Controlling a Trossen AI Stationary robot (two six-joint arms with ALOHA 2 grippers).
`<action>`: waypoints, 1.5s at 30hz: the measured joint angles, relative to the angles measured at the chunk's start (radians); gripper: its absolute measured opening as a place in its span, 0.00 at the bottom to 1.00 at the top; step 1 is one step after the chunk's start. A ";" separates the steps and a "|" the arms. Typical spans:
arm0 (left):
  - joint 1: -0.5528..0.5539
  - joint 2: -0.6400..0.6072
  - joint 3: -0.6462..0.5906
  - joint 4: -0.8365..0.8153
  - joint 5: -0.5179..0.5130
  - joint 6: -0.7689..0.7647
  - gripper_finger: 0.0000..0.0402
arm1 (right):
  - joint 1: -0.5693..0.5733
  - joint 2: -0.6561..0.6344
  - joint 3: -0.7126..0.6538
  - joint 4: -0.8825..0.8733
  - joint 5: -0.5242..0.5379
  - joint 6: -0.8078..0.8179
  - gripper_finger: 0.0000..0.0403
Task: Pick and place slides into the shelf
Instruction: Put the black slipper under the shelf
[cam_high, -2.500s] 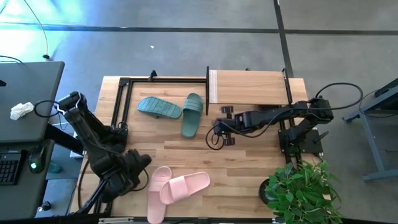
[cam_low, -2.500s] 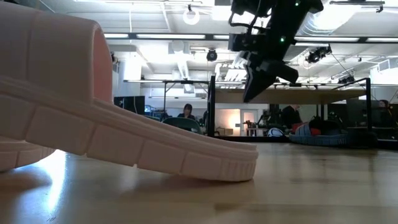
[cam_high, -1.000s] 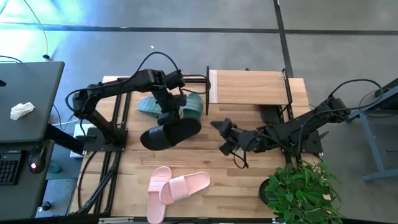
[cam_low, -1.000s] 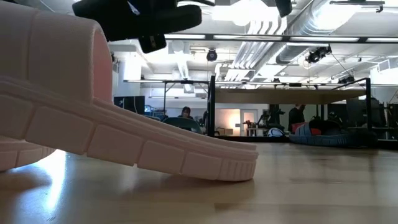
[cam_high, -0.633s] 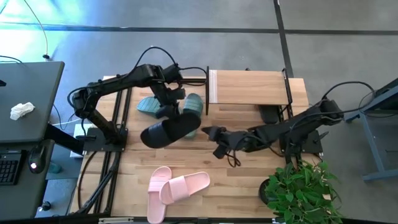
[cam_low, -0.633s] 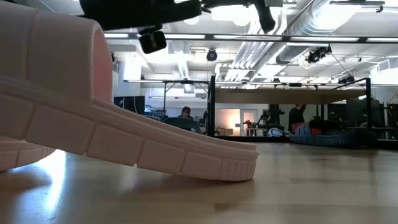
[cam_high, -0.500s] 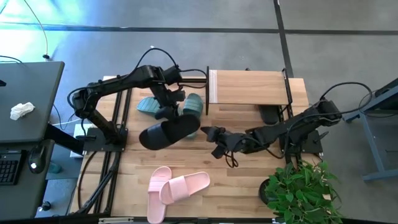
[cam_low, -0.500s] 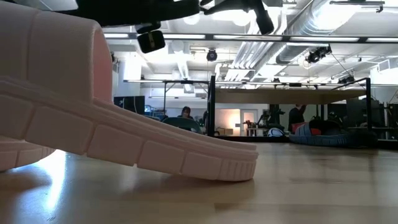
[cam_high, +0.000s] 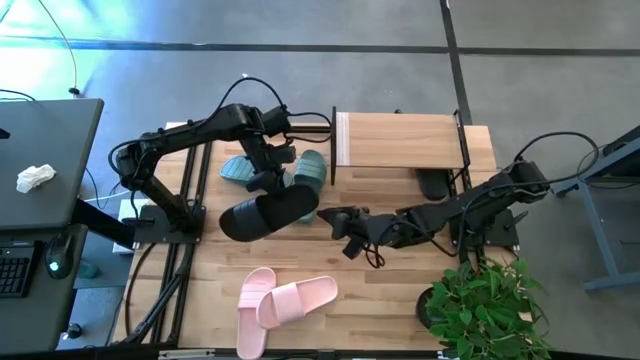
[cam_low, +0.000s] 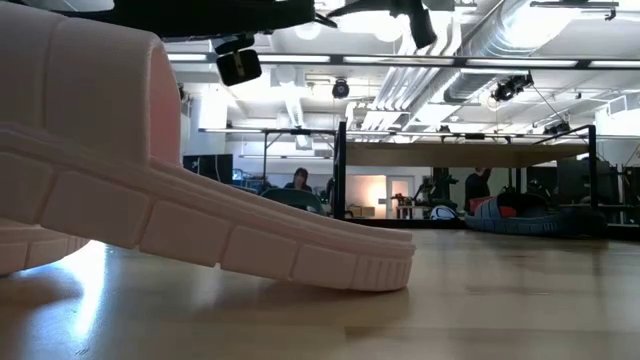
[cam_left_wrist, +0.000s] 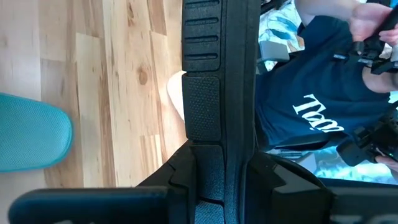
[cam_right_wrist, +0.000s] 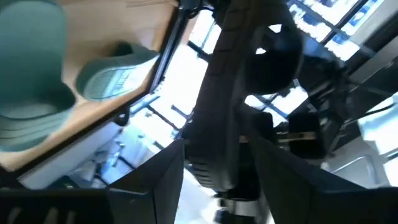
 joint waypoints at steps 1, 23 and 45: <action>0.000 0.000 0.000 0.000 0.000 0.000 0.16 | 0.000 0.000 0.000 0.011 -0.011 -0.020 0.46; 0.000 0.000 0.000 0.002 0.045 -0.001 0.16 | -0.142 0.032 0.000 0.097 -0.209 -0.091 0.45; -0.012 0.000 -0.001 0.069 -0.001 0.068 0.29 | -0.145 0.076 -0.002 0.164 -0.141 -0.063 0.09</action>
